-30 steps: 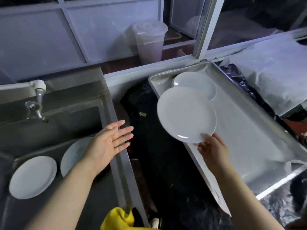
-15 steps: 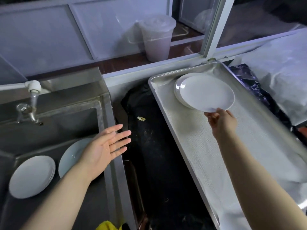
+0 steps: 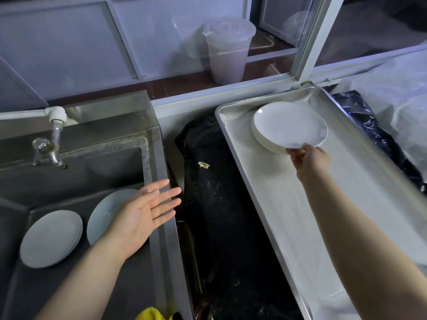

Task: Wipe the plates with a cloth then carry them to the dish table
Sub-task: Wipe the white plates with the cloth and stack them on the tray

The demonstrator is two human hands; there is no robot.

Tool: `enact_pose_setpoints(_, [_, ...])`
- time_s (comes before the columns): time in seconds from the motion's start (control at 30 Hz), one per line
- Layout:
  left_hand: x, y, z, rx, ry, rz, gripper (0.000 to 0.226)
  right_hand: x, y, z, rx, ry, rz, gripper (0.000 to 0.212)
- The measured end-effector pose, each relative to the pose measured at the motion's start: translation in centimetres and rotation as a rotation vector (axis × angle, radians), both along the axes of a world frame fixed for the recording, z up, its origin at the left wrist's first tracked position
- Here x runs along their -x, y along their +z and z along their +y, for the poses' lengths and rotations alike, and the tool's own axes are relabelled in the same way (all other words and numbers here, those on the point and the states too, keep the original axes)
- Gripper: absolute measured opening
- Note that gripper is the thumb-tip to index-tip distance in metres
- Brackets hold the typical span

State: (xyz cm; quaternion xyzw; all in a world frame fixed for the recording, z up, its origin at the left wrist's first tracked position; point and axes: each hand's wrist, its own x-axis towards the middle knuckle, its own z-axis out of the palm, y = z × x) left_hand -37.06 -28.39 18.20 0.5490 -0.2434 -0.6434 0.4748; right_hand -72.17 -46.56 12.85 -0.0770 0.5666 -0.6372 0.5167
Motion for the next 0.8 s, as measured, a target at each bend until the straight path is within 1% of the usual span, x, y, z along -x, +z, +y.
enact_pose_setpoints(0.07, [0.0,-0.1,0.2,-0.009,-0.004,0.004,0.033,-0.3,-0.1,-0.3,-0.012,-0.018,0.031,0.014])
enact_pose_setpoints(0.17, [-0.1,-0.1,0.3,-0.016,-0.003,0.006,0.033,-0.8,0.1,-0.9,0.018,-0.068,0.057,0.031])
enact_pose_setpoints(0.23, [-0.2,-0.1,0.3,-0.015,0.002,0.006,0.033,-0.9,0.3,-1.2,0.006,-0.077,0.094,0.035])
enact_pose_setpoints(0.4, [-0.4,0.0,0.5,-0.024,0.010,0.003,0.033,-0.7,0.2,-1.1,-0.127,0.039,0.309,0.034])
enact_pose_setpoints(0.5, [-0.4,0.0,0.7,-0.033,0.018,0.005,0.033,-0.5,-0.3,-1.0,-0.255,0.116,0.526,0.035])
enact_pose_setpoints(0.53, [-0.4,0.0,0.8,-0.035,0.017,0.003,0.033,-0.5,-0.5,-1.0,-0.285,0.145,0.563,0.035])
enact_pose_setpoints(0.7, [-0.5,-0.2,1.0,-0.043,0.009,-0.002,0.033,-0.9,-1.2,-0.7,-0.323,0.205,0.600,0.035])
enact_pose_setpoints(0.8, [-0.9,-0.4,1.3,-0.040,0.010,0.004,0.033,-1.4,-0.8,0.2,-0.290,0.208,0.516,0.027])
